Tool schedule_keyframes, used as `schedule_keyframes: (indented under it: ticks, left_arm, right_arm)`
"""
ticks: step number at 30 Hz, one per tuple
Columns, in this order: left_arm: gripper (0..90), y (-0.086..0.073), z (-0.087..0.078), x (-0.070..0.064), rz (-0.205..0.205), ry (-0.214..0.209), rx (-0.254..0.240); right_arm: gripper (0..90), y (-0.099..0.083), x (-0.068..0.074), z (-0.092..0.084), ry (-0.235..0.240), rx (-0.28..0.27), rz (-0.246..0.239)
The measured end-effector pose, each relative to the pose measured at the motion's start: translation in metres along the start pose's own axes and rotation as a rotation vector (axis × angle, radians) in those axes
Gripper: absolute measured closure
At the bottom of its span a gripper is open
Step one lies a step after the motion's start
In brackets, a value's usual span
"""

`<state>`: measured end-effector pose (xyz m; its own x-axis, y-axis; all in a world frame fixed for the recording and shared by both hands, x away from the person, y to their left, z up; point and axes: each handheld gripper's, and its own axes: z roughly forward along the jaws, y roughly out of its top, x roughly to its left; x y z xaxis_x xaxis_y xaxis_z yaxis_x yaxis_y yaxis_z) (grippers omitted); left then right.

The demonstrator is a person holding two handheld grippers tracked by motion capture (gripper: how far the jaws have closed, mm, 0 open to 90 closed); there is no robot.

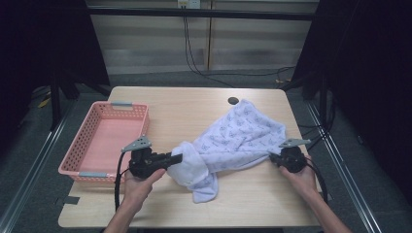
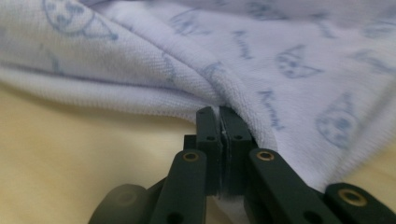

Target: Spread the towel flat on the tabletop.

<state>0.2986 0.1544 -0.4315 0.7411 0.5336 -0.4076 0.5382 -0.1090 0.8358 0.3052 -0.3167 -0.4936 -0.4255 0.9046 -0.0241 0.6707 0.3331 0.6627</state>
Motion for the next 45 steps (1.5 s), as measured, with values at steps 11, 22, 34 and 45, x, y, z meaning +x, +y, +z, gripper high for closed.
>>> schedule_keyframes:
  ticks: [11, 22, 34, 45]
  left_arm:
    - [58.0, -0.002, -0.01, -0.016, 0.102, 0.064, 0.027]
    - [64.4, -0.017, 0.024, -0.026, 0.191, -0.048, 0.142]
    - [75.6, -0.04, 0.07, 0.009, 0.152, 0.065, 0.346]
    - [90.0, -0.039, 0.071, 0.016, 0.113, 0.055, 0.335]
  right_arm:
    - [58.2, 0.001, 0.065, -0.037, 0.232, -0.154, -0.081]
    - [58.1, 0.009, 0.146, 0.011, 0.54, -0.07, -0.165]
    - [51.0, 0.01, 0.176, 0.016, 0.605, -0.086, -0.213]
    - [47.9, 0.012, 0.196, 0.017, 0.606, -0.067, -0.267]
